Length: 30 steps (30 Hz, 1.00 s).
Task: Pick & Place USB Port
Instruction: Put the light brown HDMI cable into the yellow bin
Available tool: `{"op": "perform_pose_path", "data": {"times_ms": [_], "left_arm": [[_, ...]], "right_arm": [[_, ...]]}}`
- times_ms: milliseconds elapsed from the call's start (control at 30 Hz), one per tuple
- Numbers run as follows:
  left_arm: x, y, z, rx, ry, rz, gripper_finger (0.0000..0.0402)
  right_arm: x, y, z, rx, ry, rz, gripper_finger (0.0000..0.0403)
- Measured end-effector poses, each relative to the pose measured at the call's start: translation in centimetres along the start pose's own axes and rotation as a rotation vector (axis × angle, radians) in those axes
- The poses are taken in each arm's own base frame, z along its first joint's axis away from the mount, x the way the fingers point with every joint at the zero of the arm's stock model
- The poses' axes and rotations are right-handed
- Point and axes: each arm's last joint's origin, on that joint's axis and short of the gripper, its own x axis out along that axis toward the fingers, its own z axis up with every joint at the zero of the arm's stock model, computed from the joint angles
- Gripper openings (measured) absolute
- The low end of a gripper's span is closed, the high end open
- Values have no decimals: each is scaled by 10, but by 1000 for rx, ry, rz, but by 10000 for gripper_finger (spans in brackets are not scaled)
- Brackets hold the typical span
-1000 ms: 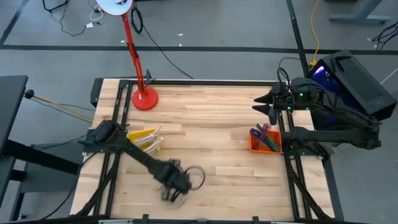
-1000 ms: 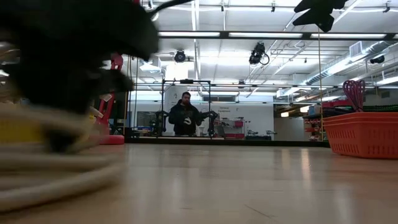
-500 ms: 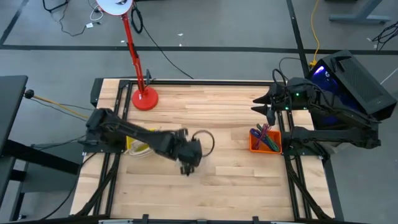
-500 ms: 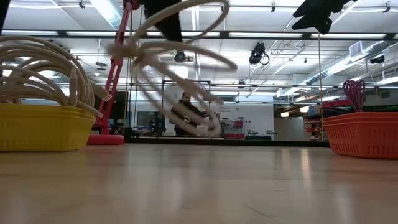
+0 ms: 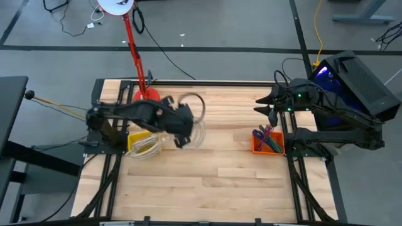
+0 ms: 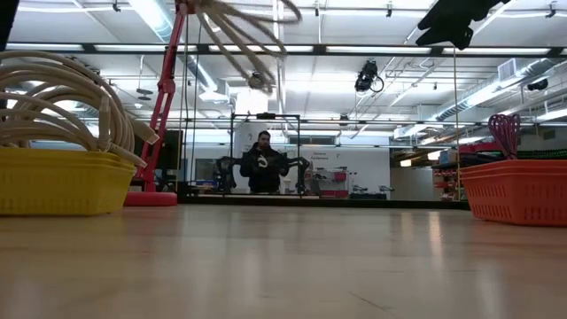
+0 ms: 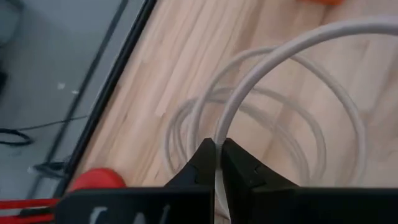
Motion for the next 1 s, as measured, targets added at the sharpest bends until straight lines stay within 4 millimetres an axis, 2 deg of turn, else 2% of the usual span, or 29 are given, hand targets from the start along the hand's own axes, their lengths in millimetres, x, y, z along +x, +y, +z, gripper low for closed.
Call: {"op": "perform_pose_path", "data": {"times_ms": [133,267,433,533,633,867,1000], "left_arm": [[-19,30,-5,-142,-33,-17,10],[-23,55,-17,-270,-37,18,10],[-21,77,-46,-276,20,38,10],[-12,85,-68,-270,101,25,10],[-12,99,-93,-302,163,-17,10],[-29,133,-142,-556,141,-54,10],[-34,140,-162,-624,163,-129,10]], "right_arm": [[0,0,0,0,2,0,188],[0,0,-1,1,9,-1,188],[0,0,-2,3,16,-2,188],[0,0,-2,4,21,-3,188],[0,0,-2,4,26,-3,188],[0,0,-3,6,27,-3,187],[0,-1,-3,6,23,-33,188]]}}
